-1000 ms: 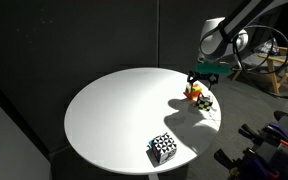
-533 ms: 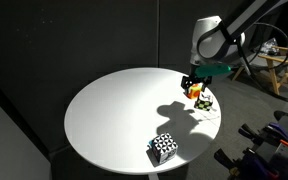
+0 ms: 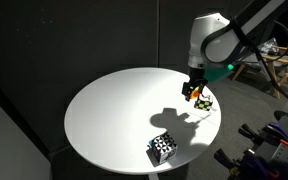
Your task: Move the middle pillow toy block to the left
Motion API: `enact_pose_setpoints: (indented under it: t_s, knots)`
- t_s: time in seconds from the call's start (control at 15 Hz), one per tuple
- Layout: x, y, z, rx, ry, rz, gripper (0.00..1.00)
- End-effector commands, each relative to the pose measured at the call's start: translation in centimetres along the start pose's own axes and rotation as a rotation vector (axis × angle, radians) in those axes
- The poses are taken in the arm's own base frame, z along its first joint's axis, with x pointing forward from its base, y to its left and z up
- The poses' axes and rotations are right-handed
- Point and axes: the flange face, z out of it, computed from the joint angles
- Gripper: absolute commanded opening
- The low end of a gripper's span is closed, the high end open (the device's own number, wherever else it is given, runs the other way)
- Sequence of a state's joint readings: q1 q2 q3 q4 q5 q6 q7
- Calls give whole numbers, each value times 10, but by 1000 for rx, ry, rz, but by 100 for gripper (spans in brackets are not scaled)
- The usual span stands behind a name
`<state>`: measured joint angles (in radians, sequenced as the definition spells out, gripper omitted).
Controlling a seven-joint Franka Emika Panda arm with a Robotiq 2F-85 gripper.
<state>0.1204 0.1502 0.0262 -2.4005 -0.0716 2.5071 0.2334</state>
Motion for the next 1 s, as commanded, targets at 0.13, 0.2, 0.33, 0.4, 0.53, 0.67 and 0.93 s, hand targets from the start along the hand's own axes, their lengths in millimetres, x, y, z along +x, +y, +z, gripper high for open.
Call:
enact_pose_setpoints:
  t_s: [0.13, 0.2, 0.33, 0.4, 0.53, 0.67, 0.93]
  knots:
    - [-31, -8, -38, 44, 20, -78, 100]
    - [-34, -9, -45, 60, 26, -81, 100]
    - [-39, -9, -56, 84, 29, -65, 100]
    - [-27, -12, -42, 63, 26, -60, 100]
    - [-31, -12, -51, 72, 33, -54, 100]
    - [-34, -12, -52, 72, 34, -53, 100]
    - [-34, -11, -51, 71, 32, -54, 100]
